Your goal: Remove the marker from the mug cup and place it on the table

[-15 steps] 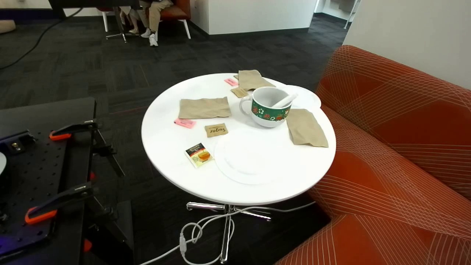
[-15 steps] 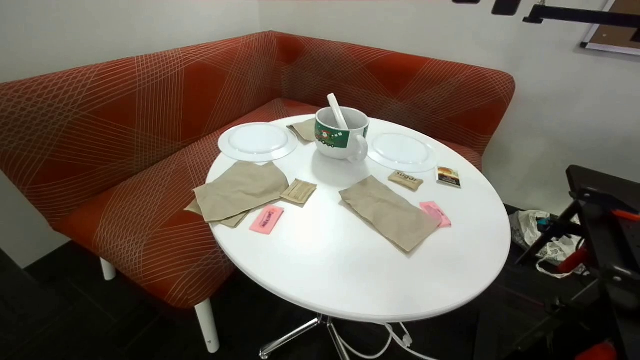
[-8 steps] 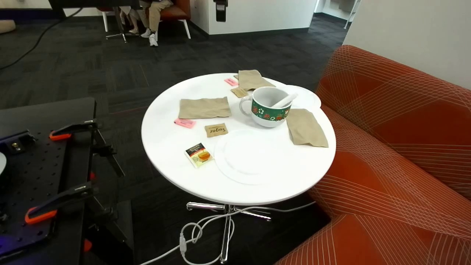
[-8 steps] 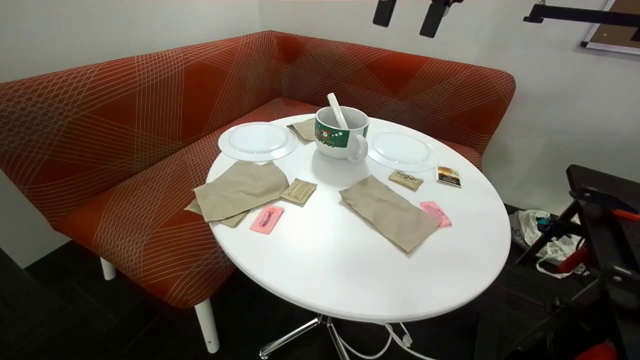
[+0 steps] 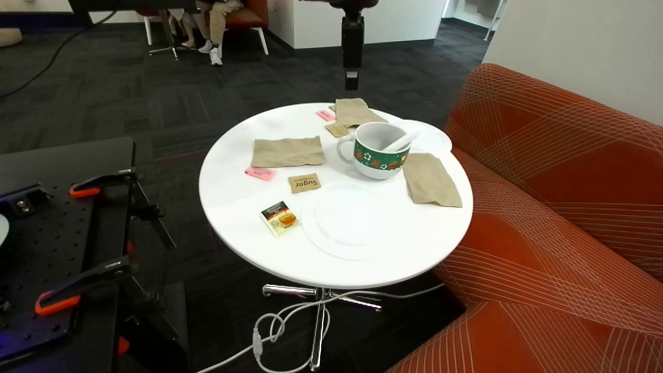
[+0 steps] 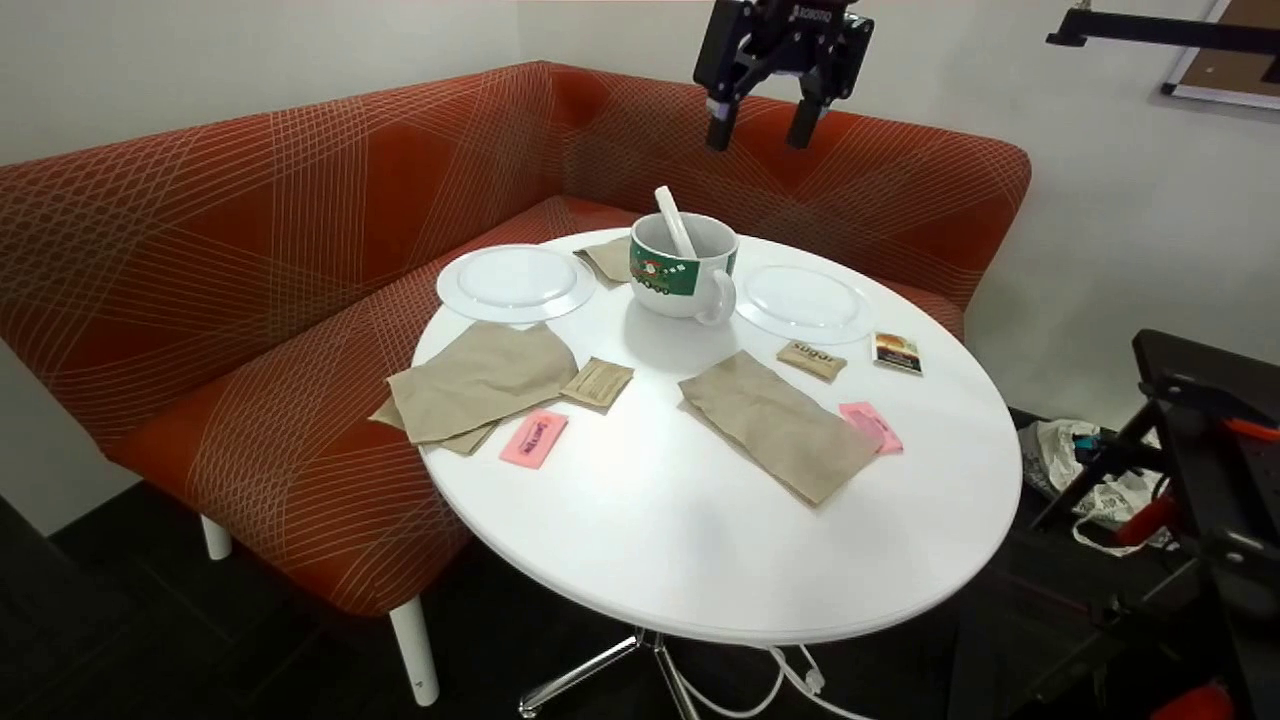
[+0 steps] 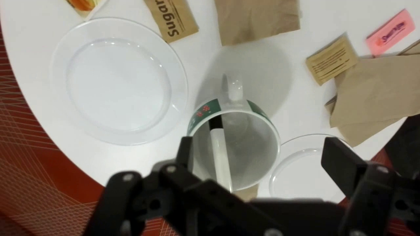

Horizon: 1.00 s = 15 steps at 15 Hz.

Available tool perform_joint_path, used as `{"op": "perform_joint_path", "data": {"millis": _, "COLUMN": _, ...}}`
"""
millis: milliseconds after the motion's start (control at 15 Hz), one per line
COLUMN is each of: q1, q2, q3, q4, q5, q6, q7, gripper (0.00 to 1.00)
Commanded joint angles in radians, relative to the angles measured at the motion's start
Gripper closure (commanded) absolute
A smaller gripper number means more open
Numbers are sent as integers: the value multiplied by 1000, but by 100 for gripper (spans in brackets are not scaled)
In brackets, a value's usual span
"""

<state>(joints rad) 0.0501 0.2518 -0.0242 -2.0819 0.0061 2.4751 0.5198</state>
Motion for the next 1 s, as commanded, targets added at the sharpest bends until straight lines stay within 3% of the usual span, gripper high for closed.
{"op": "perform_joint_path", "data": {"millis": 0, "q1": 10, "q2": 12, "q3": -17, "q4": 5, "q5": 3, "q6": -2, "q7": -6, "gripper": 0}}
{"op": "perform_joint_path", "data": {"millis": 467, "q1": 15, "q2": 15, "q3": -16, "q4": 5, "q5": 3, "q6": -2, "q7": -6, "gripper": 0}}
{"op": "perform_joint_path", "data": {"millis": 933, "q1": 22, "q2": 117, "q3": -37, "q4": 103, "q5": -31, "q6": 19, "q7": -10, "gripper": 0}}
